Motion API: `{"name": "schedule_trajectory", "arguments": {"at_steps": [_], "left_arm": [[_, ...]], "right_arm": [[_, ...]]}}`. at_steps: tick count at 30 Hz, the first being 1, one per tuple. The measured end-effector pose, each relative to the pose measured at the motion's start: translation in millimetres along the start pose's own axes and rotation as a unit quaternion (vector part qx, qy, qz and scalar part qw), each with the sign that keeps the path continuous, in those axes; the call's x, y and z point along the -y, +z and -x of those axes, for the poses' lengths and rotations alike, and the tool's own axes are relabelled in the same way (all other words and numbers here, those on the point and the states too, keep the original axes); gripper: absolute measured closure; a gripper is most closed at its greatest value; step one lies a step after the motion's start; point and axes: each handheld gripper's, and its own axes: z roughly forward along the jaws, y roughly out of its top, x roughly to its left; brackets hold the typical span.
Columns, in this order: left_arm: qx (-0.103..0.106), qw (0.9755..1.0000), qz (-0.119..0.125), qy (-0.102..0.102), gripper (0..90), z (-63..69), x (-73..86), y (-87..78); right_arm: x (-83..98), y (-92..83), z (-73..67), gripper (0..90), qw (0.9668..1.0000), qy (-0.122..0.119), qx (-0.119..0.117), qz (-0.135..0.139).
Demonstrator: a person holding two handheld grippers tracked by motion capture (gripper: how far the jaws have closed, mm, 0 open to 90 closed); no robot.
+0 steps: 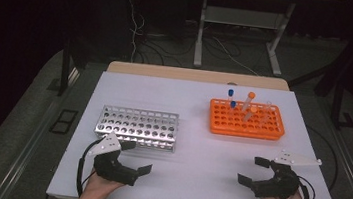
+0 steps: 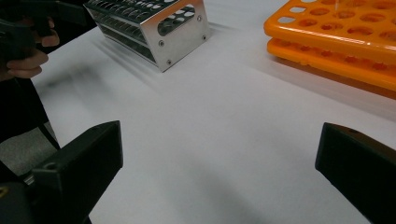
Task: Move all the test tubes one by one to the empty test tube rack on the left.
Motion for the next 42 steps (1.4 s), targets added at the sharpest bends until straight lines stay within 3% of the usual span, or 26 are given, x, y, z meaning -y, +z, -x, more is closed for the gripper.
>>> {"name": "schedule_trajectory", "arguments": {"at_steps": [16,25,32,42], "left_arm": [[0.002,1.0000,-0.005,-0.002,0.0,-1.4,-0.3,1.0],[-0.002,1.0000,-0.005,-0.005,0.0,-3.0,0.3,-0.7],[-0.002,1.0000,-0.005,-0.007,0.0,-4.6,0.7,-1.4],[-0.001,1.0000,-0.005,-0.008,0.0,-4.1,1.1,-1.1]], "right_arm": [[0.1,-1.3,0.9,0.4,0.9999,0.009,-0.005,-0.012],[-0.7,0.0,-3.0,0.4,0.9996,0.003,-0.001,-0.029],[-10.0,2.0,-0.7,0.4,0.9987,0.001,0.004,-0.050],[-27.2,2.5,4.3,0.4,0.9984,-0.001,0.005,-0.057]]}}
